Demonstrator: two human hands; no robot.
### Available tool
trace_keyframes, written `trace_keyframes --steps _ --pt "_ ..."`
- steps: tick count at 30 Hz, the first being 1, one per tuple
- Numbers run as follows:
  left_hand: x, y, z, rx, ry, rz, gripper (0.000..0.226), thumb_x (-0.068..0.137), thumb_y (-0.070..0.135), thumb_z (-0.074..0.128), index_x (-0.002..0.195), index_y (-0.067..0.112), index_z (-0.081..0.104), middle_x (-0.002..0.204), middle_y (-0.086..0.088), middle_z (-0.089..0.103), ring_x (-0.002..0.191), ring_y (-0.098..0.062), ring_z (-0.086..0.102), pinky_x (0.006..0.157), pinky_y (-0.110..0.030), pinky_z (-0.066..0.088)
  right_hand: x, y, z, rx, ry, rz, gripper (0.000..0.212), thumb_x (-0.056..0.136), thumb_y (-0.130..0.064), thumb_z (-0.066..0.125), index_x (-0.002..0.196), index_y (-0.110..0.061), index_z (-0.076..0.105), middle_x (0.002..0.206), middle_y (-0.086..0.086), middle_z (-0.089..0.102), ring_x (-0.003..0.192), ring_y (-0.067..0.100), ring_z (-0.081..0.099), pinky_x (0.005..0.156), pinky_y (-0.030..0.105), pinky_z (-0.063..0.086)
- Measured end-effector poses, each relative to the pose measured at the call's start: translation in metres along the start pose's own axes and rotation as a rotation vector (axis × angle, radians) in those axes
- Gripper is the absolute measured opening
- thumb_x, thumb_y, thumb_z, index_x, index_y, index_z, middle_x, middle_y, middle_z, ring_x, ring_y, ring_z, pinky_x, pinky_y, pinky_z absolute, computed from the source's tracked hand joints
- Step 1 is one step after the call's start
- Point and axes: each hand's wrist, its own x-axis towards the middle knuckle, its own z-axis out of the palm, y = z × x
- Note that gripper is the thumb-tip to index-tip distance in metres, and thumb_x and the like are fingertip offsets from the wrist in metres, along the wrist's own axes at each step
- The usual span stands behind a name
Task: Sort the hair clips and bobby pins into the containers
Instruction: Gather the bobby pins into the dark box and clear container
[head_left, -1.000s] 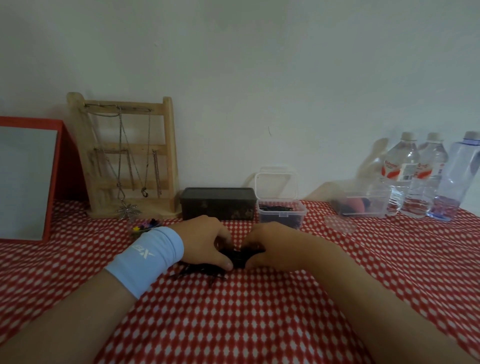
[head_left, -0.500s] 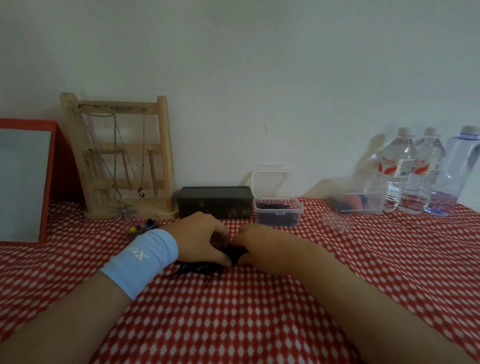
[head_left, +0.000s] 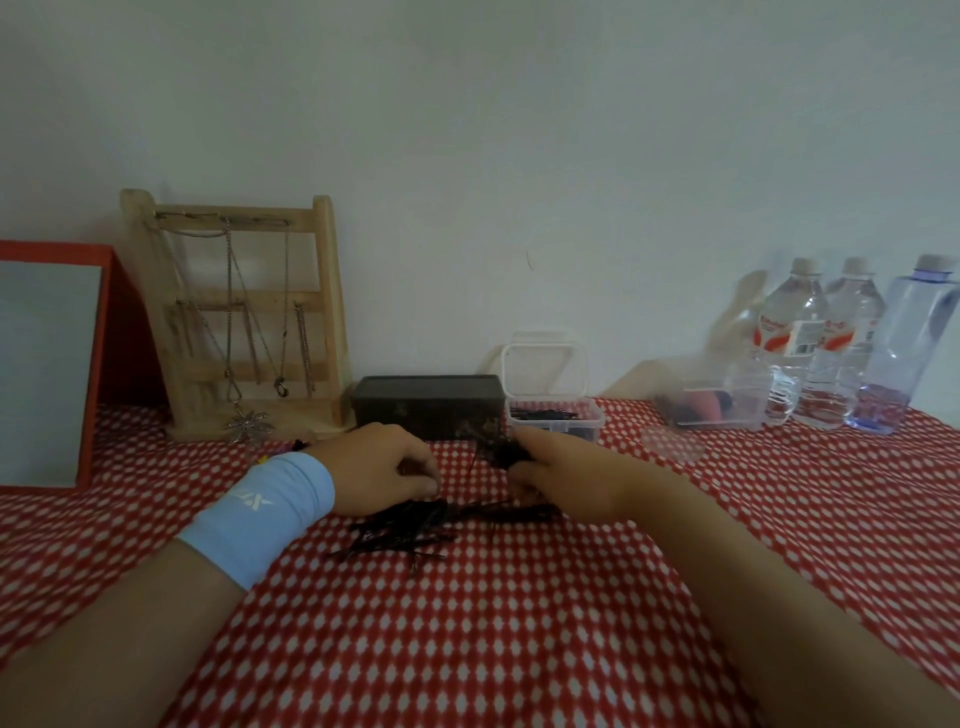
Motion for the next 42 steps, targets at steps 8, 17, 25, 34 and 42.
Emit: trace_keyframes --steps 8,17,25,34,42 --pt "0.002 0.014 -0.001 -0.261 0.344 0.016 0.018 0.098 0.027 0.051 0.104 0.032 0.068 0.093 0.018 0.068 0.087 0.003 0.061 0.083 -0.02 0.047 0.011 0.0 0.007 0.932 -0.064 0.108 0.022 0.092 -0.009 0.042 0.11 -0.005 0.053 0.08 0.008 0.055 0.069 0.019 0.052 0.066 0.034 0.044" --pt "0.003 0.028 0.001 -0.482 0.418 0.062 0.011 0.092 0.023 0.063 0.09 0.032 0.069 0.082 0.011 0.071 0.075 -0.003 0.067 0.086 -0.032 0.055 0.007 -0.004 0.009 1.067 -0.162 0.076 0.024 0.105 -0.033 0.045 0.106 -0.01 0.053 0.077 0.003 0.051 0.067 0.017 0.047 0.064 0.031 0.042" --pt "0.009 0.037 0.005 -0.777 0.496 0.003 0.03 0.096 0.032 0.057 0.126 0.035 0.053 0.122 0.013 0.059 0.101 0.003 0.06 0.096 -0.026 0.049 0.003 -0.009 0.012 1.05 -0.177 -0.044 0.015 0.106 -0.017 0.044 0.099 -0.011 0.055 0.083 0.005 0.055 0.068 0.017 0.051 0.065 0.03 0.044" --pt "0.006 0.051 0.009 -0.934 0.402 0.122 0.043 0.103 0.004 0.038 0.129 0.035 0.053 0.126 0.004 0.066 0.104 -0.015 0.067 0.09 -0.035 0.052 0.003 -0.011 0.018 1.042 -0.244 -0.055 0.019 0.105 -0.009 0.042 0.097 -0.009 0.059 0.075 0.005 0.053 0.067 0.018 0.052 0.066 0.031 0.044" --pt "0.002 0.042 0.006 -0.991 0.24 0.09 0.038 0.103 0.012 0.041 0.117 0.039 0.065 0.122 -0.004 0.069 0.092 -0.015 0.067 0.104 -0.051 0.045 0.003 -0.009 0.017 1.069 -0.229 -0.054 0.022 0.104 -0.012 0.045 0.092 -0.012 0.063 0.081 0.006 0.059 0.068 0.017 0.054 0.065 0.031 0.045"
